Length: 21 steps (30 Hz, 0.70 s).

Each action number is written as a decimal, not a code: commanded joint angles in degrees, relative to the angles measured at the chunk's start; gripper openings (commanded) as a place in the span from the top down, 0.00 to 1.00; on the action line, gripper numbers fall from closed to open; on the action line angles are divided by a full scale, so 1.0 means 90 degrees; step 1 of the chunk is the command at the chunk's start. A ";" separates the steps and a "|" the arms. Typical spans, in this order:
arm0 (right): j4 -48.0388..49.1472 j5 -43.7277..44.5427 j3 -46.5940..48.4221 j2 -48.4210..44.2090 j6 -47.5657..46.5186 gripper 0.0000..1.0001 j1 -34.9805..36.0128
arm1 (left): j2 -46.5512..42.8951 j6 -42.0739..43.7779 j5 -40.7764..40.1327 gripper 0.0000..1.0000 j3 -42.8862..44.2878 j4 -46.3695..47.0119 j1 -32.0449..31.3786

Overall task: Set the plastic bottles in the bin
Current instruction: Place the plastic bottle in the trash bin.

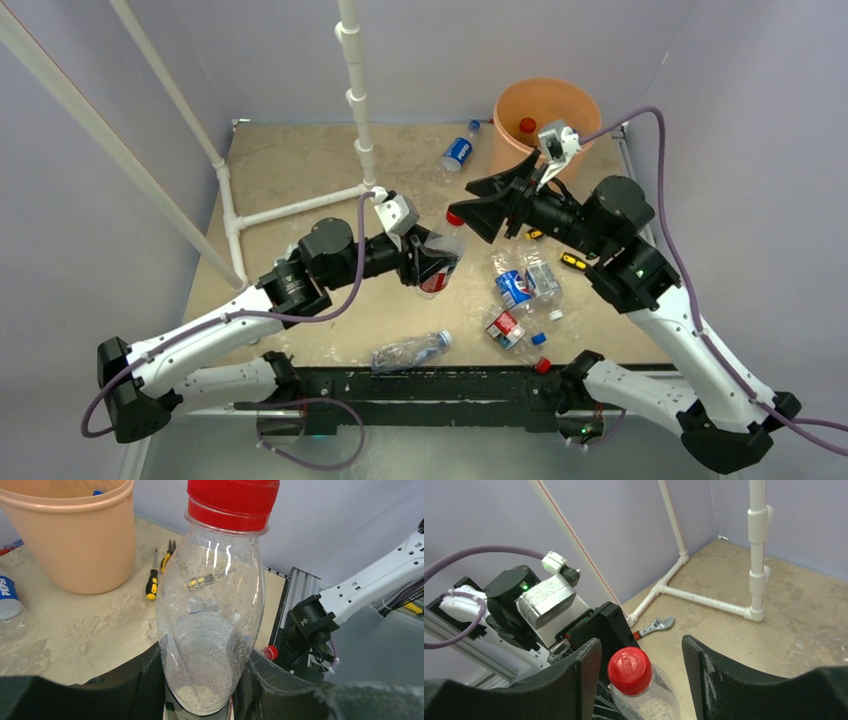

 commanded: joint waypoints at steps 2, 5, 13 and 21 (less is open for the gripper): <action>-0.0234 0.0024 -0.0021 0.0238 -0.0144 0.40 0.0035 | 0.0059 -0.0194 -0.0104 1.00 0.0361 0.0095 -0.0014; -0.0262 -0.0040 -0.0013 0.0316 -0.0168 0.43 0.0038 | 0.0090 -0.0225 -0.0121 1.00 0.0405 0.0091 -0.0014; -0.0343 -0.0053 -0.0059 0.0341 -0.0210 0.32 0.0043 | 0.0154 -0.0293 -0.0218 1.00 0.0427 0.0103 -0.0019; -0.0312 -0.0041 -0.0218 0.0235 -0.0203 0.31 0.0047 | 0.0218 -0.0341 -0.0299 1.00 0.0457 0.0109 -0.0014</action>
